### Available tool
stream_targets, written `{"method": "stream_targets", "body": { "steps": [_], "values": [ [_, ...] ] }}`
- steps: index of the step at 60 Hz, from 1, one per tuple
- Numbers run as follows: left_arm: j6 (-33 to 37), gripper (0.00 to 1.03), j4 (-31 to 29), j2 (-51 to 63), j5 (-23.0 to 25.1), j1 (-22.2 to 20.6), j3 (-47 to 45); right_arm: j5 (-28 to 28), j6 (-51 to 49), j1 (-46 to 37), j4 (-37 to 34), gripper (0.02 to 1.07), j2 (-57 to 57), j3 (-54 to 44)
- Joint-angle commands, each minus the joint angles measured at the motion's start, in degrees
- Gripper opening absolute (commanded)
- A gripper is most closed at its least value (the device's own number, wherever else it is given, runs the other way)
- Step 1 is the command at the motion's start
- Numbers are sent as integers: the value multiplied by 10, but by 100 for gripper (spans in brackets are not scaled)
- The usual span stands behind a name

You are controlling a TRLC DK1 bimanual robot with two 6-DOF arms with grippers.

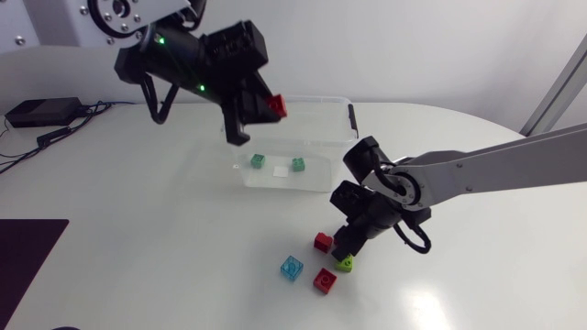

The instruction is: Place the duplo bricks in the container

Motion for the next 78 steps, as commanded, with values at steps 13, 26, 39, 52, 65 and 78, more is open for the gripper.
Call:
{"method": "stream_targets", "body": {
  "steps": [13, 26, 39, 52, 65, 78],
  "values": [
    [-112, 28, 152, 143, -22, 27, 28, 4, 9, -20, -77, 31, -125, 39],
    [-134, 72, 224, 227, -97, 17, 42, 5, 9, -36, -125, 31, -142, 156],
    [-170, 100, 258, 158, -119, 15, -6, 7, 16, -44, -126, 31, -92, 273],
    [-206, 99, 283, 9, -120, 13, -70, 7, 26, -49, -95, 33, -20, 359],
    [-163, 99, 157, -102, -83, -25, -145, 25, 26, -46, -71, 63, 80, 425],
    [-29, 99, 79, -132, -21, -42, -274, 34, 22, -59, -62, 102, 93, 437]
  ]
}}
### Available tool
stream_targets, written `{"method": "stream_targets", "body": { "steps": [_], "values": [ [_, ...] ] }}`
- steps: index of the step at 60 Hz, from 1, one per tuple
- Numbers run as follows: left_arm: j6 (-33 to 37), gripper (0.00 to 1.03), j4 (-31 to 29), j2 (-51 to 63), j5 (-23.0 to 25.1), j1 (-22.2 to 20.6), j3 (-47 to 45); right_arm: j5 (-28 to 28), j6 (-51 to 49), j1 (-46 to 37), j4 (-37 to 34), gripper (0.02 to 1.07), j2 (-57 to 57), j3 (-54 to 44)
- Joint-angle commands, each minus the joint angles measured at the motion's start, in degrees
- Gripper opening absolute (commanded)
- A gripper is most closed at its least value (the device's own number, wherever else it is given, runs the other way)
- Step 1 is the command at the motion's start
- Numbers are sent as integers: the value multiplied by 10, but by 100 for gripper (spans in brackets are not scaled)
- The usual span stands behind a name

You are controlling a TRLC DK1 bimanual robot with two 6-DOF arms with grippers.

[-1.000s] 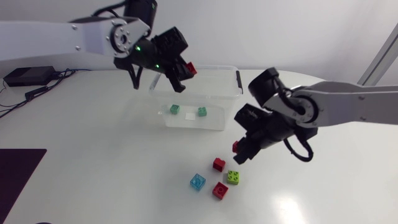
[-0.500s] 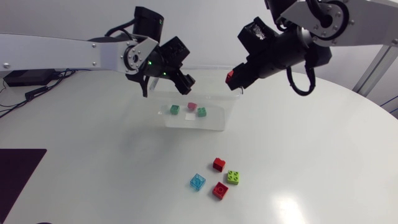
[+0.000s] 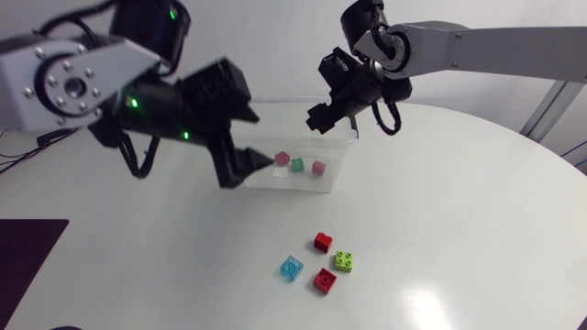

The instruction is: Place the duplo bricks in the container

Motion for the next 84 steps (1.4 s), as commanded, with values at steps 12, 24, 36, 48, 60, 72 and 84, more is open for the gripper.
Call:
{"method": "stream_targets", "body": {
  "steps": [12, 24, 36, 48, 60, 72, 84],
  "values": [
    [130, 99, -15, 52, 14, -58, -107, -14, 7, -22, 20, 102, -144, -116],
    [168, 96, -16, 145, 13, -96, -97, -37, -6, -19, 13, 102, -302, -287],
    [195, 96, -28, 212, -6, -125, -78, -46, -23, -12, 9, 102, -376, -425],
    [214, 95, -64, 256, -25, -140, -30, -50, -24, 0, 39, 102, -390, -507],
    [234, 80, -100, 298, -54, -157, 10, -49, -15, 29, 57, 102, -362, -519],
    [241, 27, -101, 324, -73, -174, 14, -49, -25, 39, 100, 102, -290, -515],
    [236, 25, -136, 300, -72, -163, 14, -55, -42, 55, 153, 101, -222, -513]
  ]
}}
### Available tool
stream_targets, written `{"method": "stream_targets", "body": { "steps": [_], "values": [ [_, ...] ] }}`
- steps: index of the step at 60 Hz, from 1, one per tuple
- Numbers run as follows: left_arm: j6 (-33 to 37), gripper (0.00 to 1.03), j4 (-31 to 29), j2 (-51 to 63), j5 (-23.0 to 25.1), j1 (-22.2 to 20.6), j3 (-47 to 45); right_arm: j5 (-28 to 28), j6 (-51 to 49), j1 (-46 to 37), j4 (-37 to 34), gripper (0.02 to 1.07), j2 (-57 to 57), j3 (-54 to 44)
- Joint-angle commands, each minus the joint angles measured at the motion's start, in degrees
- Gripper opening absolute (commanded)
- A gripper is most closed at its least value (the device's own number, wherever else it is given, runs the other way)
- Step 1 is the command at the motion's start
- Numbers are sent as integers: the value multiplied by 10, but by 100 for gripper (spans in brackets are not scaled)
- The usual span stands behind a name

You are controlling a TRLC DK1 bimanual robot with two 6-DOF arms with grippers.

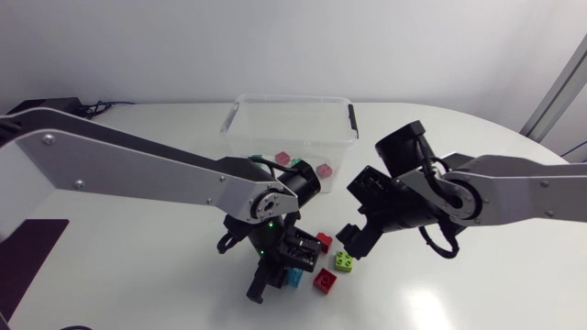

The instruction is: Place the duplo bricks in the container

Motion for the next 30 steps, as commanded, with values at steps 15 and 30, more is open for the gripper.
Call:
{"method": "stream_targets", "body": {
  "steps": [15, 30],
  "values": [
    [11, 25, -80, -148, 17, 54, -9, -12, -14, 47, 38, 94, 77, 7],
    [-26, 25, -81, -229, 59, 152, 81, 5, -12, 78, 53, 53, 134, 23]
  ]
}}
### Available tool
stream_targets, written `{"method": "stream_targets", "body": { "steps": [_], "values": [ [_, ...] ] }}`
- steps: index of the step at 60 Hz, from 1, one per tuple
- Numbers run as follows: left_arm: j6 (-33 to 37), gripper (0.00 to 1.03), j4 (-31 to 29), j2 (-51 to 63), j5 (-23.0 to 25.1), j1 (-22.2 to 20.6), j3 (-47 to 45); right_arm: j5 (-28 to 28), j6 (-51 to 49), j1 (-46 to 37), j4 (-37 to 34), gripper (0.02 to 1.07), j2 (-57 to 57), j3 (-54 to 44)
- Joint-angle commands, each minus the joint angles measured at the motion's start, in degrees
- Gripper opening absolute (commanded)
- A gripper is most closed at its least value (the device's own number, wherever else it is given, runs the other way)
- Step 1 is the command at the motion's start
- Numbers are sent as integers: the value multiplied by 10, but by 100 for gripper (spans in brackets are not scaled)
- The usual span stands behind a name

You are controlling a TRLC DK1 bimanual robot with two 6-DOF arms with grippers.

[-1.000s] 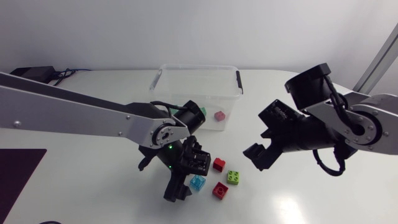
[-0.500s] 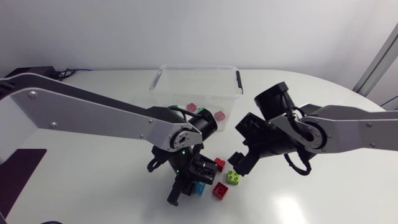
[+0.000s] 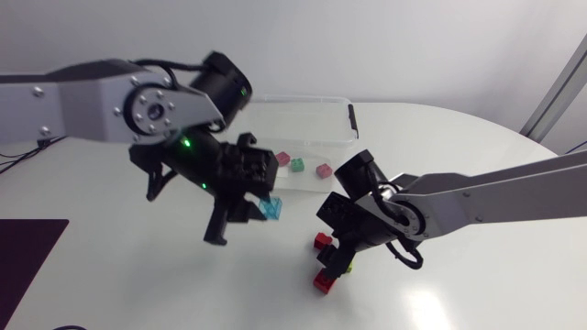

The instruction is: Place the duplo bricks in the container

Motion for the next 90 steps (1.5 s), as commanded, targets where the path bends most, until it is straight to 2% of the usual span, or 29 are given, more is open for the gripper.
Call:
{"method": "stream_targets", "body": {
  "steps": [1, 5, 11, 19, 25, 33, 35, 37, 42, 45, 46, 55, 72, 76, 85, 88, 90],
  "values": [
    [-19, 25, -1, -8, 16, 37, 53, 11, -8, 11, 11, 48, 22, 12],
    [-61, 25, 43, 0, 32, 67, 84, 18, -3, 16, 17, 34, 27, 15],
    [-122, 25, 123, 32, 39, 93, 115, 25, 1, 17, 15, 34, 34, 20],
    [-177, 25, 197, 104, 38, 101, 159, 33, 2, 16, 2, 31, 8, 13],
    [-198, 25, 216, 163, 31, 104, 202, 37, 4, 16, -25, 31, -48, 6],
    [-219, 27, 254, 237, -10, 109, 251, 40, 6, 4, -92, 31, -139, 28],
    [-225, 32, 260, 253, -14, 110, 260, 39, 6, -4, -111, 31, -154, 41],
    [-227, 42, 260, 266, -18, 111, 269, 40, 5, -10, -129, 31, -167, 57],
    [-234, 83, 266, 277, -34, 111, 275, 39, 3, -30, -159, 31, -184, 95],
    [-246, 97, 269, 273, -35, 112, 272, 39, 2, -44, -169, 31, -184, 118],
    [-247, 98, 269, 270, -35, 112, 270, 38, 2, -50, -169, 31, -182, 126],
    [-249, 98, 272, 201, -34, 111, 219, 32, 2, -82, -169, 31, -147, 195],
    [-255, 98, 299, -12, -30, 94, 65, 18, 24, -111, -133, 32, -38, 324],
    [-247, 98, 290, -51, -20, 77, 29, 18, 29, -111, -124, 33, -5, 347],
    [-182, 98, 221, -103, 5, 31, -55, 26, 31, -114, -89, 34, 66, 392],
    [-162, 98, 206, -110, 8, 18, -79, 26, 31, -118, -89, 39, 88, 409],
    [-150, 98, 198, -112, 9, 9, -95, 26, 31, -123, -91, 51, 103, 422]
  ]
}}
